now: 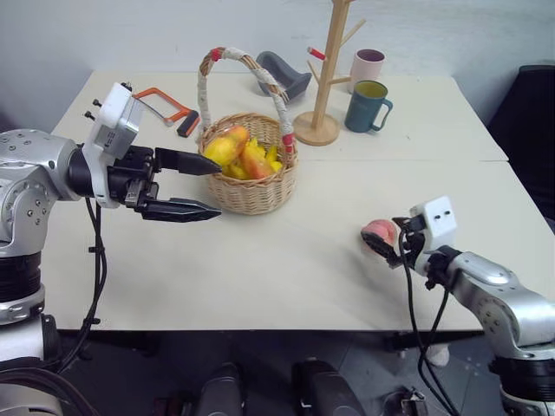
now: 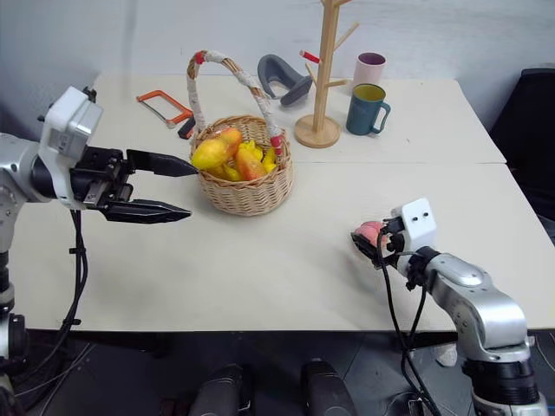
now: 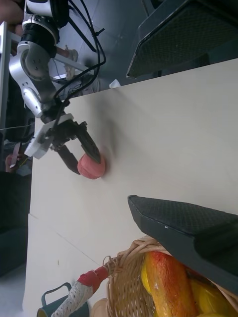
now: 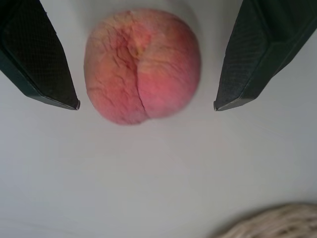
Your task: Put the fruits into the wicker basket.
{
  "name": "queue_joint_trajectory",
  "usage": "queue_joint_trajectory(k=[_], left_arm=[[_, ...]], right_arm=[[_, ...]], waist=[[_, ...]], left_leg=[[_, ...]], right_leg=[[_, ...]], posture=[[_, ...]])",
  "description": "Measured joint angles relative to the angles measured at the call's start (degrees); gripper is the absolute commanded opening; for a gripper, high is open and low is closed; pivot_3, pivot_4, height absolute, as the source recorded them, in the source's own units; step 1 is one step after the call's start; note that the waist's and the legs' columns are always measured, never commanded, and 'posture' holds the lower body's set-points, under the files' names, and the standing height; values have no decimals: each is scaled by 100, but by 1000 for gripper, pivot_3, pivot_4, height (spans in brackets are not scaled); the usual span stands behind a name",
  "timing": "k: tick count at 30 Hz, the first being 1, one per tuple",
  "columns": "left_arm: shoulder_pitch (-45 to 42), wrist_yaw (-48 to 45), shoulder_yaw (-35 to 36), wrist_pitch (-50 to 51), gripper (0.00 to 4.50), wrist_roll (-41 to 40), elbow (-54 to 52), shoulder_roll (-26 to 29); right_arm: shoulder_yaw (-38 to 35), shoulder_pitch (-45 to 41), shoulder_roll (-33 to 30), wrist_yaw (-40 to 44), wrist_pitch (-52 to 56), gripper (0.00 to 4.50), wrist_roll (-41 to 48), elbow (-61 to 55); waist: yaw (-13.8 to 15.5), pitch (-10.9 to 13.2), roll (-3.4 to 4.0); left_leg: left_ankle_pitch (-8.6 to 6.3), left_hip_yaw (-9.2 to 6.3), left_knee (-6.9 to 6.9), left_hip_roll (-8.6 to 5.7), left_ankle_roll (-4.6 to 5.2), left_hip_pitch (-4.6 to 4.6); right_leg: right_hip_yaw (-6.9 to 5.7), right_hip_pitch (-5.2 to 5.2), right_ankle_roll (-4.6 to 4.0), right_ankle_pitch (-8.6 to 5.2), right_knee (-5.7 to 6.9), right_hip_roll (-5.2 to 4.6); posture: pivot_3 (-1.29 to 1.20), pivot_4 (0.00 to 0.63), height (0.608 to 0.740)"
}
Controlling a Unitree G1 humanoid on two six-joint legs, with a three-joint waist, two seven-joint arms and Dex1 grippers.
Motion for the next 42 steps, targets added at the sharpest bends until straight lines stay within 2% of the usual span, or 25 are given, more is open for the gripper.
queue_joint_trajectory(k=[3,7,9,11,14,19,24,27,30,31,32,35,42], left_arm=[[0,60,2,0,3997,-8,-8,0],[32,144,103,-7,3997,-48,49,6],[64,220,269,54,3997,-165,211,5],[109,339,483,98,3997,-203,451,42],[339,440,713,141,3997,-228,550,218],[768,499,947,47,3997,-141,748,583],[1099,589,1088,-76,3997,-62,774,781],[1135,735,1210,-69,3997,-101,690,799],[1241,832,1266,-28,3997,-152,489,798],[1282,864,1302,-5,3997,-180,452,799],[1312,905,1333,26,3997,-211,418,799],[1320,984,1405,64,3997,-253,320,799],[1257,1066,1360,70,3997,-363,257,777]], right_arm=[[51,-32,84,82,-44,3877,-75,118],[35,-63,172,560,-221,2735,132,-67],[28,22,171,989,-269,2459,457,-535],[204,3,161,1309,-255,2419,705,-957],[574,-582,310,1514,-32,2419,1053,-1238],[1125,-2207,1002,1359,194,2419,1104,-956],[1831,-3706,2040,1000,-140,2419,204,807],[1978,-4674,2693,541,-714,2419,-541,2391],[2004,-5165,2926,305,-1303,2419,-1071,3347],[1983,-5204,2950,265,-1441,3141,-1195,3577],[1968,-5211,2971,239,-1538,3368,-1298,3779],[1974,-5210,3036,266,-1645,4427,-1502,3967],[1870,-4946,3080,619,-1201,4469,-1292,2852]], waist=[[-8,0,0],[-16,1,2],[-18,1,2],[-35,1,2],[-113,1,1],[-156,3,-2],[-153,2,-5],[-179,1,-8],[-163,-1,-11],[-162,-2,-13],[-166,-2,-13],[-208,-1,-13],[-314,-1,-13]], left_leg=[[0,1,0,1,0,0],[-1,0,-2,2,-2,1],[-2,-2,-2,4,-4,1],[-3,-3,-1,7,-4,1],[-3,-4,1,6,-5,2],[-9,-5,1,9,-15,3],[-11,-2,2,8,-19,-15],[-10,5,29,6,-24,-64],[8,-4,30,6,-56,-90],[7,-4,31,4,-54,-90],[6,-1,29,2,-53,-91],[6,0,28,3,-53,-94],[12,-8,18,11,-64,-91]], right_leg=[[0,0,0,0,0,1],[-1,0,1,-1,1,2],[-3,0,2,-1,1,3],[-4,1,2,-1,2,4],[-7,2,2,-1,8,-1],[-11,-11,-22,-14,26,-4],[-11,-48,-34,-21,54,-8],[-7,-111,-38,-23,96,-10],[-13,-130,-39,-23,96,-13],[-13,-130,-39,-23,95,-16],[-11,-130,-39,-23,94,-18],[-11,-132,-39,-23,94,-17],[-16,-134,-44,-26,102,-7]], posture=[[0,150,740],[0,150,740],[0,150,740],[0,150,740],[0,150,740],[0,150,740],[0,150,740],[0,150,740],[0,150,740],[0,150,740],[0,150,740],[0,150,740],[0,150,740]])
